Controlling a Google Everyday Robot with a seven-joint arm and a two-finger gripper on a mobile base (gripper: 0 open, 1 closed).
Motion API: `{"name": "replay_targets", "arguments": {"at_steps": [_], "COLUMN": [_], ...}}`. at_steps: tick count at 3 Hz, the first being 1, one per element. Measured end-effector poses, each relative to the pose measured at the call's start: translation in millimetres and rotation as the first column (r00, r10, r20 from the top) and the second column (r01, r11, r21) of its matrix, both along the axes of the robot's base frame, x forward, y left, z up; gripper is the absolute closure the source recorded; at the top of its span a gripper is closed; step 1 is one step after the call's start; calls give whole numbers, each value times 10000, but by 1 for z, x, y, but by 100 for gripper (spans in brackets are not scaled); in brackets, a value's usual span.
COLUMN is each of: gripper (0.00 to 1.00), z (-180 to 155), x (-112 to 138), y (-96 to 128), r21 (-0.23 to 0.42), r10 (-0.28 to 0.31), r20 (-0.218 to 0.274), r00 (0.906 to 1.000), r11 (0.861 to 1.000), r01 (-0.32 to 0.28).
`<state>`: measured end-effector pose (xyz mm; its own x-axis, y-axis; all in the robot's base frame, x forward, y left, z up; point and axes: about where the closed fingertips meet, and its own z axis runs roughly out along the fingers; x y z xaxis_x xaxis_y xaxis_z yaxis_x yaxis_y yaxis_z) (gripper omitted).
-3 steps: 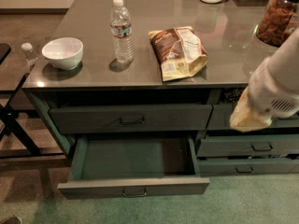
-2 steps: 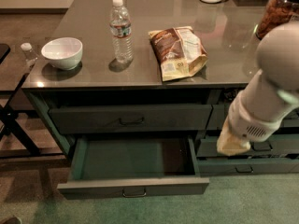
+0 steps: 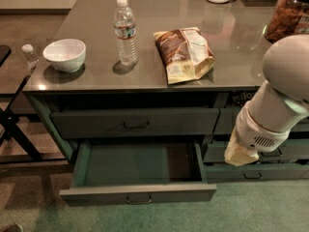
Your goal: Close middle drawer
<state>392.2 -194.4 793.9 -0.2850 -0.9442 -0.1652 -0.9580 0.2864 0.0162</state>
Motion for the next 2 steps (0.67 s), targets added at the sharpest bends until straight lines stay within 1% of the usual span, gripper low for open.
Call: {"name": "replay_targets", "arguments": {"at_steps": [1,2], "gripper": [100,100], "z": [-36,-117], "x": [-7,-16], "y": [4,18], "r21": [43,187], "r10": [-81,-168], "r20": [-513,-1550], "r00": [9987,9878], "r11": [10000,9996], "r01": [84,199]}}
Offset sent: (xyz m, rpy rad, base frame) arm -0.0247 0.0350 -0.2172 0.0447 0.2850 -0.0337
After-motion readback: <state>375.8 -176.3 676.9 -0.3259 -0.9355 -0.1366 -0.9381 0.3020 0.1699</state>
